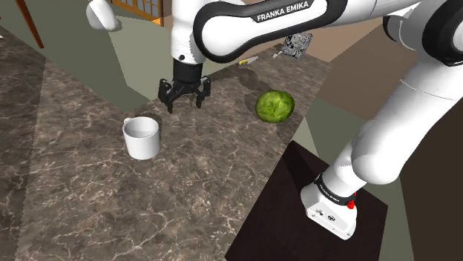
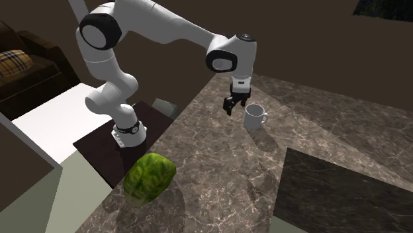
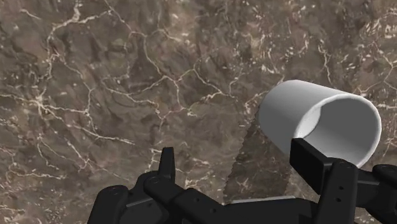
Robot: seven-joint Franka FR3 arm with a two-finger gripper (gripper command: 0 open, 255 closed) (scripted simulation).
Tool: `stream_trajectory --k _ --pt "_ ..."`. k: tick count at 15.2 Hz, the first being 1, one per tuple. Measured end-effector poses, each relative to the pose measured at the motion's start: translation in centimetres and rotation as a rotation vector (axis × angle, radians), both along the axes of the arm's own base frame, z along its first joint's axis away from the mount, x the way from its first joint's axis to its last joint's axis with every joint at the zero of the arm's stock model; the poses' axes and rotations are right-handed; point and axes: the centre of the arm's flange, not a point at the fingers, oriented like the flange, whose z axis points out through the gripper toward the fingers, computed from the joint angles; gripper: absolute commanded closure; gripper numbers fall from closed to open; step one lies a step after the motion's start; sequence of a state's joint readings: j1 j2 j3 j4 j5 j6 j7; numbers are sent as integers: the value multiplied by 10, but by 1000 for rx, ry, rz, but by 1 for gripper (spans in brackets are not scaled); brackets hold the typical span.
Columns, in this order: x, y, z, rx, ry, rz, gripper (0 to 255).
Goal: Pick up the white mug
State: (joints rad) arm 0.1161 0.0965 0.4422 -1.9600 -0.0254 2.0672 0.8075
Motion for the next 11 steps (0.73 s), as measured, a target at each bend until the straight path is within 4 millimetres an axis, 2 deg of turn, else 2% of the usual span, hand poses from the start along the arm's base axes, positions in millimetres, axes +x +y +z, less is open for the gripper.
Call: stream_trajectory --k 6,9,11 --pt "38 63 -40 -19 12 -6 0" --pt "47 76 -53 -23 15 -9 0" --pt "47 77 -63 -24 15 -9 0"
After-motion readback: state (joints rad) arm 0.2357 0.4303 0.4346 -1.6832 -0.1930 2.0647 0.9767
